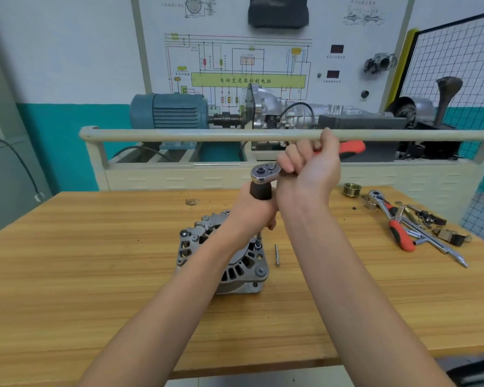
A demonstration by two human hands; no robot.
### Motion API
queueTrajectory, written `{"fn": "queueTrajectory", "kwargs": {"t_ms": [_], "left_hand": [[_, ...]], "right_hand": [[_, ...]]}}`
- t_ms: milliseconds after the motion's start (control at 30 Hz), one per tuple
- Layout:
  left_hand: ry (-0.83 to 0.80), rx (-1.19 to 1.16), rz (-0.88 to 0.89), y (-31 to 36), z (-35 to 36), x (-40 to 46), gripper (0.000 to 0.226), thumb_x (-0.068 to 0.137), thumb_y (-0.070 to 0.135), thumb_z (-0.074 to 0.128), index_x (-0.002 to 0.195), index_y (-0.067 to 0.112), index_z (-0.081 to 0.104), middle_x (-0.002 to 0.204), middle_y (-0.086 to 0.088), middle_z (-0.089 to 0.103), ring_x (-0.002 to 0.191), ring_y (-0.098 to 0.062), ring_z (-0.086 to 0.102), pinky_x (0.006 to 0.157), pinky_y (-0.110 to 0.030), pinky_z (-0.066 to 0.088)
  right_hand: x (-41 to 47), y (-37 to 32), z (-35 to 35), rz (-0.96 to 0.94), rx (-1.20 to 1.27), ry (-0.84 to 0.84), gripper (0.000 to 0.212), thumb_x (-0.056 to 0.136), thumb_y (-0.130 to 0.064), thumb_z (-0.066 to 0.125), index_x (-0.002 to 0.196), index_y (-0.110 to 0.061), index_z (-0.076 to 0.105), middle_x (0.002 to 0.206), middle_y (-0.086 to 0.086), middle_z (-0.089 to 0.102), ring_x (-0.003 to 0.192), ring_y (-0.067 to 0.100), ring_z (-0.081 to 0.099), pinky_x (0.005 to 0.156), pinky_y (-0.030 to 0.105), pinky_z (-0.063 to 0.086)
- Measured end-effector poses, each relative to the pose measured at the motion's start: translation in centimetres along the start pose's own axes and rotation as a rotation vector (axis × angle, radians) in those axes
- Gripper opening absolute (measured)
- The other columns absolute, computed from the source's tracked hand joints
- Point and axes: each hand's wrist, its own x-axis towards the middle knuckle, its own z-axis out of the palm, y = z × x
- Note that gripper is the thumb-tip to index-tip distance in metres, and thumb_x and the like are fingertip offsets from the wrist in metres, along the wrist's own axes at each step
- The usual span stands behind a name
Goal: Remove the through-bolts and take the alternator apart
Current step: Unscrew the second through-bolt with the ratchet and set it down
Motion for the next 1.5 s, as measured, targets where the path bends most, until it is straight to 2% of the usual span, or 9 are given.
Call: {"fn": "queueTrajectory", "kwargs": {"t_ms": [133, 333, 467, 633, 733, 967, 1100, 1300, 1500], "left_hand": [[-0.058, 0.024, 0.049, 0.3, -0.1, -0.5, 0.027, 0.067, 0.001, 0.059, 0.049, 0.018, 0.049, 0.046, 0.000, 0.043, 0.038, -0.010, 0.040, 0.045, -0.022, 0.036], [-0.303, 0.134, 0.126, 1.3, -0.7, -0.9, 0.038, 0.067, 0.001, 0.065, 0.042, 0.022, 0.046, 0.042, 0.004, 0.045, 0.043, -0.014, 0.042, 0.055, -0.029, 0.040], [-0.136, -0.002, 0.047, 0.7, -0.5, -0.5, 0.037, 0.075, -0.012, 0.059, 0.054, 0.011, 0.040, 0.043, 0.005, 0.039, 0.036, -0.009, 0.036, 0.048, -0.026, 0.034], [0.101, -0.020, 0.055, 0.5, 0.9, -0.2, 0.012, 0.060, 0.011, 0.049, 0.050, 0.011, 0.043, 0.044, -0.004, 0.040, 0.034, -0.010, 0.034, 0.040, -0.019, 0.029], [0.006, 0.000, 0.066, 0.3, 0.5, -0.4, 0.022, 0.059, 0.009, 0.054, 0.041, 0.021, 0.047, 0.041, 0.004, 0.041, 0.035, -0.009, 0.035, 0.042, -0.020, 0.032], [-0.311, 0.229, 0.052, 1.5, -0.3, -0.6, 0.035, 0.066, 0.008, 0.064, 0.038, 0.021, 0.048, 0.040, 0.005, 0.047, 0.041, -0.009, 0.042, 0.053, -0.025, 0.041], [-0.205, 0.110, 0.038, 1.0, -0.2, -0.4, 0.044, 0.072, -0.009, 0.061, 0.044, 0.020, 0.044, 0.040, 0.006, 0.042, 0.038, -0.009, 0.039, 0.048, -0.023, 0.038], [0.098, 0.025, 0.063, 0.6, 0.7, 0.1, 0.033, 0.076, -0.011, 0.051, 0.051, 0.009, 0.043, 0.042, 0.000, 0.039, 0.035, -0.010, 0.034, 0.043, -0.022, 0.030], [-0.075, 0.121, 0.082, 1.0, -0.1, -0.5, 0.040, 0.074, -0.008, 0.063, 0.046, 0.016, 0.045, 0.041, 0.004, 0.044, 0.039, -0.009, 0.042, 0.051, -0.024, 0.041]], "right_hand": [[0.4, -0.5, 0.2, 0.112, -0.058, -0.057, 0.039, 0.100, -0.018, 0.042, 0.063, -0.019, 0.031, 0.039, -0.008, 0.021, 0.030, 0.006, 0.016, 0.029, 0.017, 0.018], [2.8, -0.8, 1.5, 0.940, -0.211, -0.363, 0.042, 0.101, -0.026, 0.036, 0.060, -0.018, 0.031, 0.043, -0.011, 0.017, 0.032, 0.001, 0.011, 0.024, 0.016, 0.021], [2.3, -0.3, 1.7, 0.609, -0.174, -0.221, 0.045, 0.099, -0.020, 0.043, 0.055, -0.017, 0.035, 0.035, -0.009, 0.024, 0.025, 0.003, 0.018, 0.024, 0.015, 0.018], [-0.1, -0.5, 0.2, 0.037, 0.009, 0.003, 0.037, 0.099, -0.017, 0.043, 0.064, -0.018, 0.031, 0.041, -0.008, 0.022, 0.032, 0.007, 0.017, 0.031, 0.018, 0.018], [0.0, -0.9, 0.0, 0.125, -0.016, -0.059, 0.039, 0.099, -0.017, 0.041, 0.061, -0.018, 0.031, 0.040, -0.008, 0.021, 0.030, 0.006, 0.016, 0.029, 0.018, 0.017], [3.1, -0.8, 1.9, 1.034, -0.368, -0.445, 0.031, 0.090, -0.023, 0.043, 0.065, -0.021, 0.025, 0.044, -0.012, 0.015, 0.032, 0.003, 0.010, 0.025, 0.018, 0.026], [3.0, -0.7, 1.8, 0.889, -0.243, -0.302, 0.039, 0.098, -0.022, 0.042, 0.062, -0.019, 0.028, 0.037, -0.010, 0.020, 0.024, 0.002, 0.017, 0.022, 0.015, 0.020], [0.6, -0.5, 0.3, 0.036, -0.019, 0.051, 0.034, 0.099, -0.016, 0.044, 0.068, -0.019, 0.030, 0.042, -0.008, 0.020, 0.032, 0.007, 0.016, 0.031, 0.019, 0.018], [2.4, -1.2, 1.1, 0.569, -0.155, -0.164, 0.042, 0.099, -0.017, 0.041, 0.059, -0.018, 0.030, 0.037, -0.008, 0.022, 0.026, 0.005, 0.019, 0.026, 0.015, 0.016]]}}
